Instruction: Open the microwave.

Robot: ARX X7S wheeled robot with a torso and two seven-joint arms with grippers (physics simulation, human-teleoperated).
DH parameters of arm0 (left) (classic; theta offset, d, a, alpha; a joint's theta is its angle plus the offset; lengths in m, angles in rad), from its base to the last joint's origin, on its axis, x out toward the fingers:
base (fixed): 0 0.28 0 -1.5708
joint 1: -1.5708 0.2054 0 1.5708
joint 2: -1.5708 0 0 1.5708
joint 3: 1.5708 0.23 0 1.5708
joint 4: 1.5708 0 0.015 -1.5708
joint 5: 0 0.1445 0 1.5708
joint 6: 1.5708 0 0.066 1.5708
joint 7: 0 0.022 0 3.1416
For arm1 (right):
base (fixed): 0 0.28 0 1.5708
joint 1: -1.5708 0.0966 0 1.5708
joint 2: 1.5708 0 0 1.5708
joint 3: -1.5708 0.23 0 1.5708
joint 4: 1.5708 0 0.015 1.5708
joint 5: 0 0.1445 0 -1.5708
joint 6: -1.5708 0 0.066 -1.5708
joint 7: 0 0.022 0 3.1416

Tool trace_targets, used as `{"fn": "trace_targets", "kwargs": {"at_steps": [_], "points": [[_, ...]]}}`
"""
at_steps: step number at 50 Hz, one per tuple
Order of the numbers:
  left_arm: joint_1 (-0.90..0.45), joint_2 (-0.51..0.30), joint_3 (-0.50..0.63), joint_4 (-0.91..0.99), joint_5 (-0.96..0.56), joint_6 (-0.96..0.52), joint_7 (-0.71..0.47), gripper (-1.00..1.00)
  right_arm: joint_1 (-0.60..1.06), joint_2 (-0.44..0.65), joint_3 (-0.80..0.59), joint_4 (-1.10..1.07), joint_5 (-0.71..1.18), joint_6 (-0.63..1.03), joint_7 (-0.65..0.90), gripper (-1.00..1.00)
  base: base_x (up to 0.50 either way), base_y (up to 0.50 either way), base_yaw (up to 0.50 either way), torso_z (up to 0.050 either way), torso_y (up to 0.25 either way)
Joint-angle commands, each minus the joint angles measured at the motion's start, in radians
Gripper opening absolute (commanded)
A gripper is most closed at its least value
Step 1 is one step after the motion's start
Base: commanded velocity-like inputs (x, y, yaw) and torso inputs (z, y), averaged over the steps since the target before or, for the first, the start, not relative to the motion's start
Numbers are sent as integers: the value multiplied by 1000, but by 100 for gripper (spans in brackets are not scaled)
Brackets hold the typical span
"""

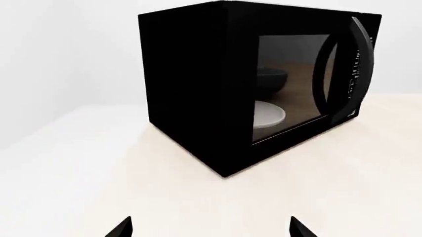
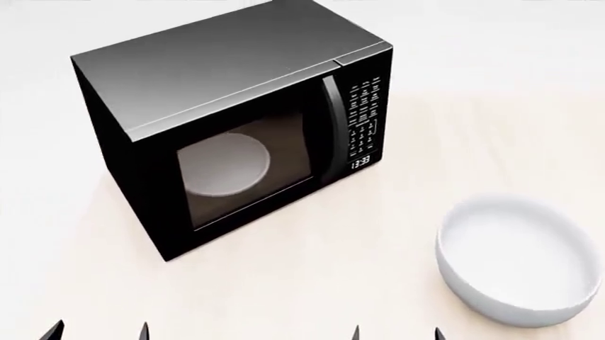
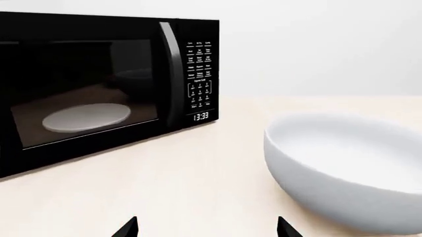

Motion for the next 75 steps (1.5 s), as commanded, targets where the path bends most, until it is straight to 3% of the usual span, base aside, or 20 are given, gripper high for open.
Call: {"fn": "trace_targets", "kwargs": {"at_steps": [1, 24, 63, 75], "points": [[-4, -7, 10, -2, -4, 4, -9, 100, 1, 8, -7, 1, 12, -6, 5, 100, 383, 148, 0, 0, 0], [-5, -19, 25, 1, -18, 2, -25, 100, 0, 19, -21, 0, 32, -12, 17, 100, 123, 44, 0, 0, 0], [-8, -38, 46, 0, -33, 9, -51, 100, 1, 38, -43, -4, 58, -20, 35, 100, 2, 0, 0, 4, -220], [-10, -41, 43, 0, -54, 15, -54, 100, 41, 84, -19, -321, 218, 264, 86, 100, 0, 0, 0, 1, -42]]}}
